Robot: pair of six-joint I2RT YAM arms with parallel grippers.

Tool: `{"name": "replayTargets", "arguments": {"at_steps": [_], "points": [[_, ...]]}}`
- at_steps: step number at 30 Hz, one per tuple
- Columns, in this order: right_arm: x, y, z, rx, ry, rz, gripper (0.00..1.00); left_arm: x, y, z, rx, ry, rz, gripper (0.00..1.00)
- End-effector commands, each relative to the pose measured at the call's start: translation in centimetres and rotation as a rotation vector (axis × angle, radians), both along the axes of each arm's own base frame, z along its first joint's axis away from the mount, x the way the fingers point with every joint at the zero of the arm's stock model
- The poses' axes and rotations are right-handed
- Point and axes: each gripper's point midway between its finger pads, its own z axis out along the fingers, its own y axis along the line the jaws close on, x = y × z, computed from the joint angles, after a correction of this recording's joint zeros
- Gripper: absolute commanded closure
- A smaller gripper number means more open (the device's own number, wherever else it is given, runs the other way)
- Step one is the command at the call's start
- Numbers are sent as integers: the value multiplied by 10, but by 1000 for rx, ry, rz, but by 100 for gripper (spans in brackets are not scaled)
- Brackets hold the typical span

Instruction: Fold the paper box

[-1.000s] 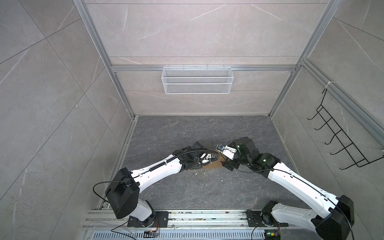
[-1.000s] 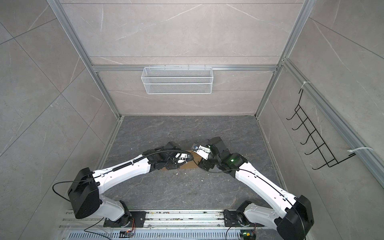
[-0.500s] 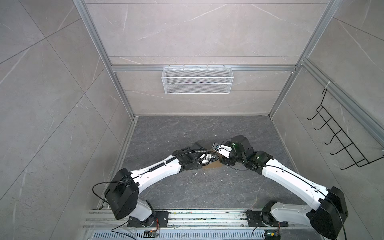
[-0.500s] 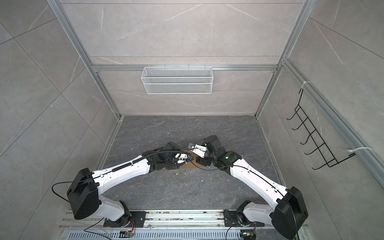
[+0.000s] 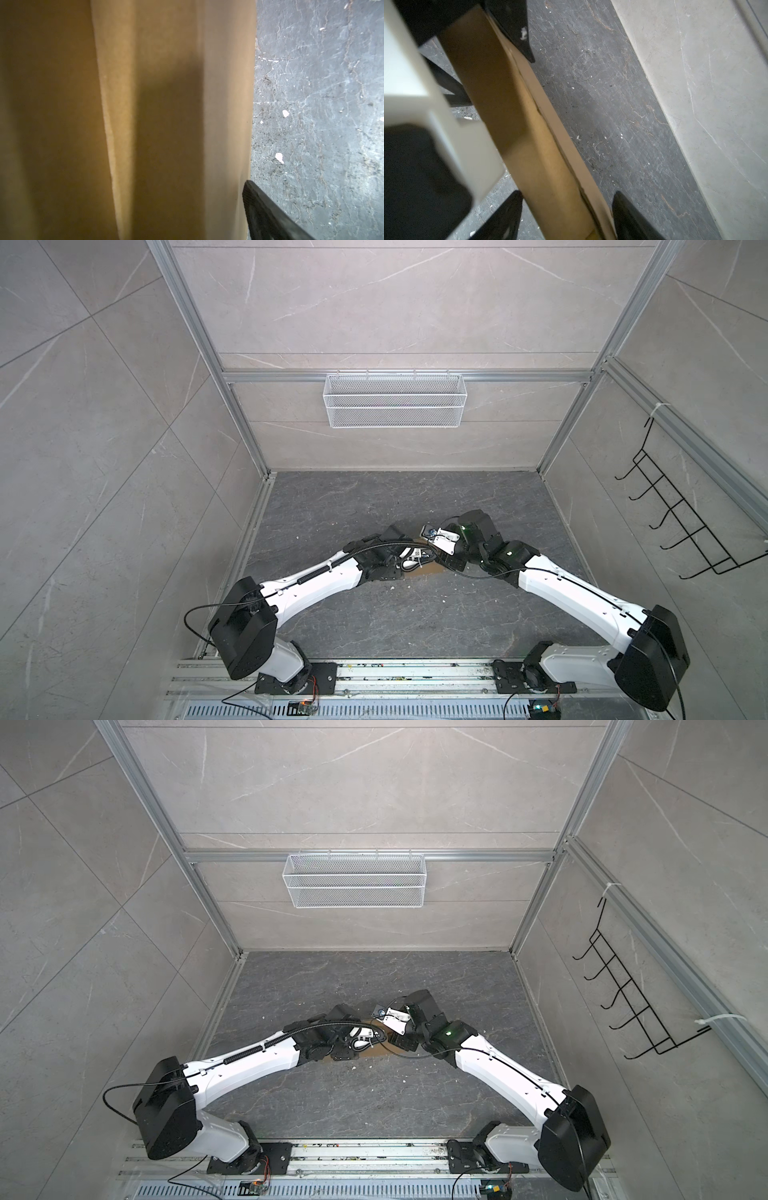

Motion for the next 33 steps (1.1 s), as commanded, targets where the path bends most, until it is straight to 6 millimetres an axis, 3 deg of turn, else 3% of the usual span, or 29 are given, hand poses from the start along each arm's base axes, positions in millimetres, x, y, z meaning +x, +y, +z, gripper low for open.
{"name": "replayTargets", "arguments": {"at_steps": [1,7,12,13,14,21,24,27,29,33], "points": [[2,-3,-13,-29,39,-32,32,-14,15,2,23,35,10,19],[2,-4,-14,-32,43,-39,34,-18,25,14,21,23,32,17],[3,-4,-15,-36,50,-44,35,-25,31,42,-42,16,70,14],[3,-4,-16,-38,54,-46,35,-29,32,48,-62,22,73,2],[3,-4,-16,-39,55,-46,35,-33,33,55,-82,27,74,0],[5,-3,-20,-46,70,-54,35,-56,48,100,-255,58,152,0],[6,-2,-21,-46,78,-54,35,-48,64,123,-413,7,340,0],[6,-2,-21,-50,86,-54,36,-40,88,134,-510,-5,531,0],[6,-2,-20,-49,85,-55,36,-31,110,137,-587,72,695,0],[5,-4,-20,-57,86,-60,37,-22,137,143,-850,313,937,2]]}}
